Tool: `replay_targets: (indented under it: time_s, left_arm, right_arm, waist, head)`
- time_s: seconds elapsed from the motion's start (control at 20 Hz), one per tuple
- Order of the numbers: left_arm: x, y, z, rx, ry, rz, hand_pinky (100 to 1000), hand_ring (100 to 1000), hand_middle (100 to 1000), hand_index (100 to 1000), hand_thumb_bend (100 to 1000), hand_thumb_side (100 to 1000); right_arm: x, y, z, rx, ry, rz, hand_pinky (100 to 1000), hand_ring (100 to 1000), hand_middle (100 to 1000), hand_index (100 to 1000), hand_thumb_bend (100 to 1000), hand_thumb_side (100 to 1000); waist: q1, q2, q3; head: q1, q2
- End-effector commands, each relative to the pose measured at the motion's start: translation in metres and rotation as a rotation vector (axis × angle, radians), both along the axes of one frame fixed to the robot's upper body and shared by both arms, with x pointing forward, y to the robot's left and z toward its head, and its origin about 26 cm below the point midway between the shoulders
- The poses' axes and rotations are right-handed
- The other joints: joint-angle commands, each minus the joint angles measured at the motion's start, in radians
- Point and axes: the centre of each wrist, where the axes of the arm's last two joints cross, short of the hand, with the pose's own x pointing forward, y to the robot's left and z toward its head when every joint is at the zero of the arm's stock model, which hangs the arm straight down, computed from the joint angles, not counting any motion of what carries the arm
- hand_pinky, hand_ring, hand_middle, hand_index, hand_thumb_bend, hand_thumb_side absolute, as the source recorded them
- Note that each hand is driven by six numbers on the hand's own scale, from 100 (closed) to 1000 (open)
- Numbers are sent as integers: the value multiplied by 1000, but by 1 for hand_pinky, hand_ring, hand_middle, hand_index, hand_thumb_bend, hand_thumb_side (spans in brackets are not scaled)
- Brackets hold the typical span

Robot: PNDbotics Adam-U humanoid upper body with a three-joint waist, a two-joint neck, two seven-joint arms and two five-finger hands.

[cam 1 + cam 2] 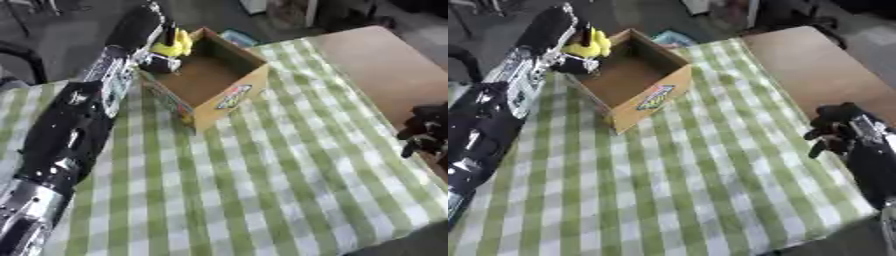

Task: Pick up objects on the table and place them in the box.

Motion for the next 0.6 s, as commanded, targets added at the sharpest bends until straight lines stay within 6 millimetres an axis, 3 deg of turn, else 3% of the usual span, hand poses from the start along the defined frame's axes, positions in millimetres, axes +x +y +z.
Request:
replay_targets:
  time_s: [0.05,0.25,0.6]
  left_arm:
    - [-1,2,18,-10,-79,-7,369,220,134,316,539,100]
    - [-1,2,17,-57,-159,-26,380,240,163,319,513,100]
    - [3,14,0,-66,-187,21,445,329,259,425,393,100]
  right_arm:
    - [1,1,9,-10,-29,17,402,569,564,698,100,693]
    - [3,5,13,-10,-41,33,402,569,564,698,100,702]
    - [5,12,19,-17,-57,52,400,568,563,698,100,749]
  waist:
    - [-4,-11,-9]
    - [5,4,-38]
    - [30,40,-98]
  head:
    - [6,-11]
    - [16,-26]
    - [33,-63]
